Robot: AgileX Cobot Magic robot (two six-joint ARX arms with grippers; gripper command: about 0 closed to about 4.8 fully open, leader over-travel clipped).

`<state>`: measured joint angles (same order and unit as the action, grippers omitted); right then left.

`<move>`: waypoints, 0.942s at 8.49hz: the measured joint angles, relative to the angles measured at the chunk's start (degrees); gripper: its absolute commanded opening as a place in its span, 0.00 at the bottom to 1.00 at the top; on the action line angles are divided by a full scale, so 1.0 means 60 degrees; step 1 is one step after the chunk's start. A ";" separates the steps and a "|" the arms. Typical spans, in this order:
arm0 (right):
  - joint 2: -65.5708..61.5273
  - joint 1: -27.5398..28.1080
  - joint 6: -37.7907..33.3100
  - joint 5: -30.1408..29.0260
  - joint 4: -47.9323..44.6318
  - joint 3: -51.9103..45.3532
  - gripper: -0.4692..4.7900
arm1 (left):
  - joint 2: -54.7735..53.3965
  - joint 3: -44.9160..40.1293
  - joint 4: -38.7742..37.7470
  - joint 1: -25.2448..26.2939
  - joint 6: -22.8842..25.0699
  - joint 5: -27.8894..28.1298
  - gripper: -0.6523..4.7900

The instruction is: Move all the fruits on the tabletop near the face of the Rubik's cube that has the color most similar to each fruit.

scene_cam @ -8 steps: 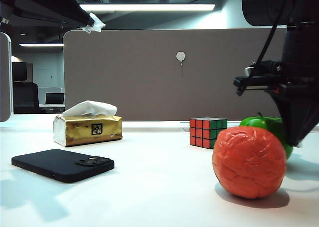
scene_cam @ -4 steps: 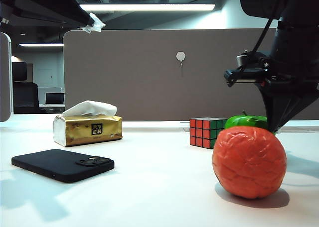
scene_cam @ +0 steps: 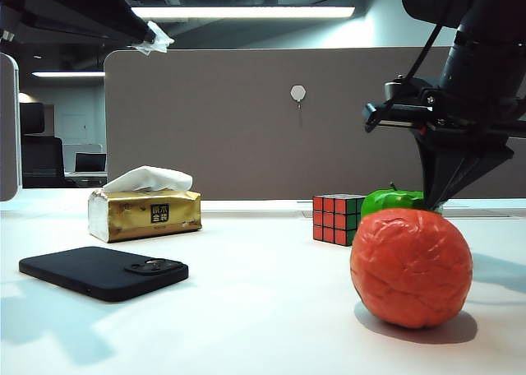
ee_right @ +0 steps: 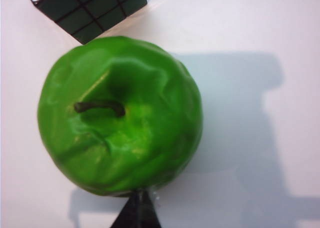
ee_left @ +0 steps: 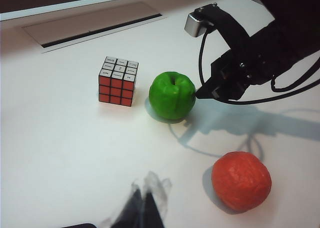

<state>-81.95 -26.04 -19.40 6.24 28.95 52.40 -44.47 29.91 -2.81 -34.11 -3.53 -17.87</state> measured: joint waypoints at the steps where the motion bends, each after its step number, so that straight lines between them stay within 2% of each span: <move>1: -0.0430 0.0000 0.0000 -0.0025 -0.0291 0.0004 0.09 | 0.0000 0.0000 0.0000 0.0000 0.0000 0.0000 0.11; 2: -0.0841 0.0000 0.0000 -0.0197 -0.0299 0.0007 0.09 | 0.0000 0.0000 -0.0029 0.0000 0.0000 0.0000 0.11; 3: -0.0772 -0.0007 0.0350 -0.0576 0.0980 0.0244 0.09 | 0.0000 0.0000 -0.0149 0.0000 0.0000 0.0000 0.11; 5: -0.0681 -0.0007 0.0535 -0.0397 0.1461 0.0262 0.09 | 0.0000 0.0000 -0.0149 0.0000 0.0000 0.0000 0.11; 6: -0.0175 -0.0007 0.0907 -0.0182 0.1963 0.0299 0.09 | 0.0000 0.0000 -0.0149 0.0000 0.0000 -0.0073 0.11; 7: 0.2095 -0.0011 0.0867 -0.0951 0.4211 0.0488 0.09 | 0.0000 0.0000 -0.0149 0.0004 0.0004 -0.0390 0.11; 8: 0.2357 -0.0015 0.0798 -0.1126 0.4459 0.0510 0.09 | 0.0000 0.0000 -0.0153 0.0004 0.0004 -0.0386 0.11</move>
<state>-67.81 -26.13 -14.61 -0.51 55.70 55.46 -44.47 29.91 -3.73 -34.09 -3.51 -20.18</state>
